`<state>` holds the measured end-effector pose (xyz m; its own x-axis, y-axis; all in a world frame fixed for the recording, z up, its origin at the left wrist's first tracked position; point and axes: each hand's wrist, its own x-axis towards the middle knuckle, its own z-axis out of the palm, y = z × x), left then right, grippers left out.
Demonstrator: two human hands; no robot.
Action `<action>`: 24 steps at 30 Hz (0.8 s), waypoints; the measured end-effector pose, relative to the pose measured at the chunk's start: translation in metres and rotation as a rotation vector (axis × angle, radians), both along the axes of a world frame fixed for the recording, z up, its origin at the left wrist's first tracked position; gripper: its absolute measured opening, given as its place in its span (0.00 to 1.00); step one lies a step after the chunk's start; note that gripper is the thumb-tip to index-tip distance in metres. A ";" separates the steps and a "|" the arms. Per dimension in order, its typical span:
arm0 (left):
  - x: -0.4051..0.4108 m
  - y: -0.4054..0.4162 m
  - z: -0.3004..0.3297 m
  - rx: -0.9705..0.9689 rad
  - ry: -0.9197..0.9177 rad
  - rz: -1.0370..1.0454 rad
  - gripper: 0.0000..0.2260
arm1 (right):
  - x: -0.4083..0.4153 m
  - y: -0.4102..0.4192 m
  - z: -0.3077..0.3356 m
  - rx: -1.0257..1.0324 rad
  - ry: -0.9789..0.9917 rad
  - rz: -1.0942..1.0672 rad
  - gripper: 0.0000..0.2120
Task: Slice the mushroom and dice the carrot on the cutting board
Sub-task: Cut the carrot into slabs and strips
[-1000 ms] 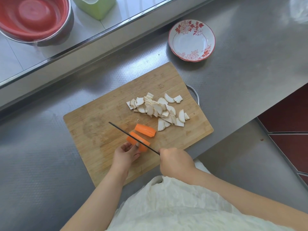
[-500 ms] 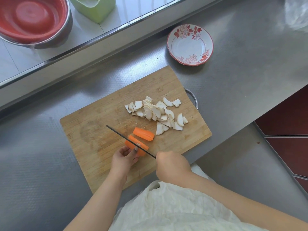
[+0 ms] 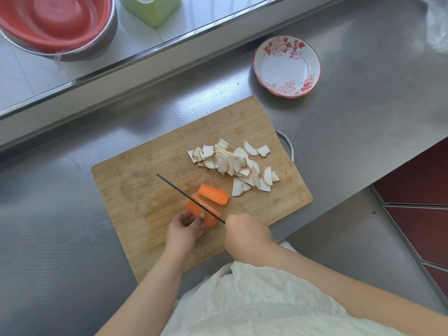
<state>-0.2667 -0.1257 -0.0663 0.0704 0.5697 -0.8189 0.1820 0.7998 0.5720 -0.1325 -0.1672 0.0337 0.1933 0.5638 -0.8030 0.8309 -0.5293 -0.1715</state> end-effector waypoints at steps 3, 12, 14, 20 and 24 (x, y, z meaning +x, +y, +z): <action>0.000 0.000 0.000 0.002 -0.005 0.005 0.12 | 0.000 0.000 -0.002 -0.009 -0.009 -0.005 0.10; 0.000 -0.001 0.001 0.012 -0.002 -0.017 0.16 | -0.008 0.008 -0.028 -0.007 -0.006 -0.087 0.12; 0.000 -0.002 0.001 0.010 -0.003 -0.019 0.17 | -0.009 0.006 -0.032 0.009 -0.011 -0.103 0.12; 0.001 -0.004 0.003 0.020 0.010 0.014 0.17 | -0.004 0.002 -0.037 0.025 0.030 -0.164 0.09; 0.000 -0.007 0.009 0.007 -0.020 0.029 0.12 | -0.001 0.001 -0.036 0.024 0.038 -0.173 0.08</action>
